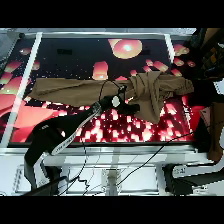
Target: Fold the clothes and pants, and hang the long-sleeved shirts on hangers.
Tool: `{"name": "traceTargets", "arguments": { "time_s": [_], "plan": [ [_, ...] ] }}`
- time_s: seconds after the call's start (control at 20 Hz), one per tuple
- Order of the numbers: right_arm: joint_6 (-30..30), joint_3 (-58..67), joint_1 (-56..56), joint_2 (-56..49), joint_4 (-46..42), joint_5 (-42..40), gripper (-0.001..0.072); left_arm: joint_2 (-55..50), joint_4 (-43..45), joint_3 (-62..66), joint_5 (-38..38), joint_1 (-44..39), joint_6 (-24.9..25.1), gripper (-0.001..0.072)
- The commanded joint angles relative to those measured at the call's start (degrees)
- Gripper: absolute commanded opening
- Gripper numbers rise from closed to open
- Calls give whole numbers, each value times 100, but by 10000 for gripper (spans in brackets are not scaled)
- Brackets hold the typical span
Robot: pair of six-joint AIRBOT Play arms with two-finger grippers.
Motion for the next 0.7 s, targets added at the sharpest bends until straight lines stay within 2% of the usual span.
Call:
{"name": "traceTargets", "arguments": {
  "time_s": [0.0, 0.15, 0.2, 0.3, 0.55, 0.65],
  "plan": [
    [234, -13, -4, -17, -387, -74, 435, -28, -127, 313, -52, 240, 313, 11],
    [275, -31, -181, -22, -413, -190, 434, 588, -304, 632, -704, 833, 1062, 11],
    [278, -31, -254, -22, -415, -166, 435, 898, -463, 743, -979, 1082, 1440, 11],
    [341, -31, -382, -22, -413, -57, 435, 1626, -800, 876, -1257, 1609, 1878, 12],
    [402, -31, -501, -20, -372, 153, 434, 3475, -997, 876, -852, 2887, 2190, 12],
    [400, -31, -498, -20, -291, 153, 435, 3987, -977, 876, -769, 3362, 2559, 12]
  ]
}}
